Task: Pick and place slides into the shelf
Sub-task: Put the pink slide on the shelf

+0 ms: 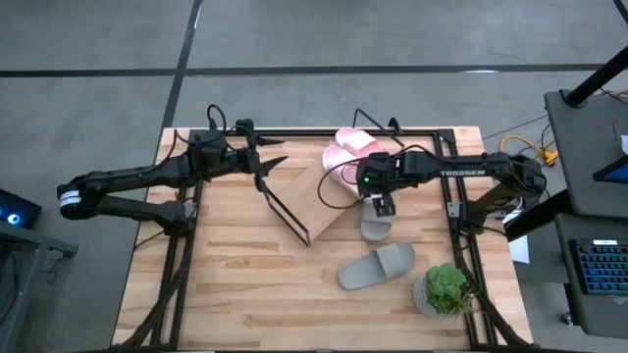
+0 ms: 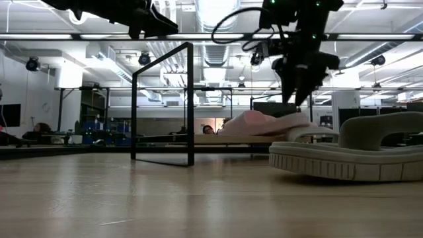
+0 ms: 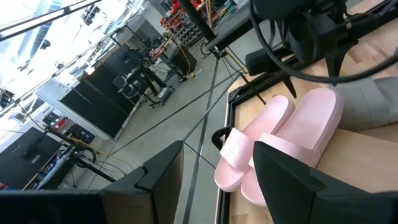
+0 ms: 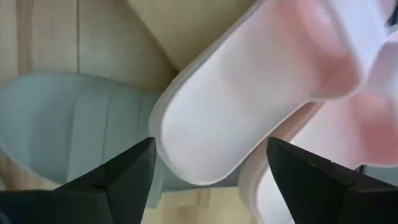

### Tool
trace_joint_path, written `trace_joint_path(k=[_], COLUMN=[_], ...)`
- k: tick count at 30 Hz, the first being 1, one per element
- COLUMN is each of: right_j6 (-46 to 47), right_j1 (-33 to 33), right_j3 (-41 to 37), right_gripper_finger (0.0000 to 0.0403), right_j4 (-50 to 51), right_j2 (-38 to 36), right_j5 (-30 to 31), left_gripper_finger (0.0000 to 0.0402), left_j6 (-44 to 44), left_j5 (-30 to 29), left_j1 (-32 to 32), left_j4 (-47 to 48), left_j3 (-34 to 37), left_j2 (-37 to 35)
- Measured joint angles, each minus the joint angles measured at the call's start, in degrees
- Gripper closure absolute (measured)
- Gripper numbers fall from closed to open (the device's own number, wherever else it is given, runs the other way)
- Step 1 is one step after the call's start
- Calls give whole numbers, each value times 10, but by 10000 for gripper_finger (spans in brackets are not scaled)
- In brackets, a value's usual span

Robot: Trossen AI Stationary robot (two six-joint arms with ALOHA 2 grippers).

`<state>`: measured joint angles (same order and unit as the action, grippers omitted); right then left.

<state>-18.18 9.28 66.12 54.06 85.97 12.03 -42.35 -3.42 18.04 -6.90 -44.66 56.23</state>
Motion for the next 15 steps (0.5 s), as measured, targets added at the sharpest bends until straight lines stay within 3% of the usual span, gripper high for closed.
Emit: trace_joint_path(k=[5,10,15], right_j6=[-52,-160,-239], right_j1=[0,3,19], right_j3=[18,7,-2], right_gripper_finger=[103,115,129], right_j4=[-71,-177,-201], right_j2=[0,3,29], right_j5=[11,44,52], left_gripper_finger=[223,223,223], left_j6=[0,0,0], left_j5=[0,0,0], left_j1=[0,0,0], left_j4=[0,1,4], left_j3=[0,0,0], left_j2=[0,0,0])
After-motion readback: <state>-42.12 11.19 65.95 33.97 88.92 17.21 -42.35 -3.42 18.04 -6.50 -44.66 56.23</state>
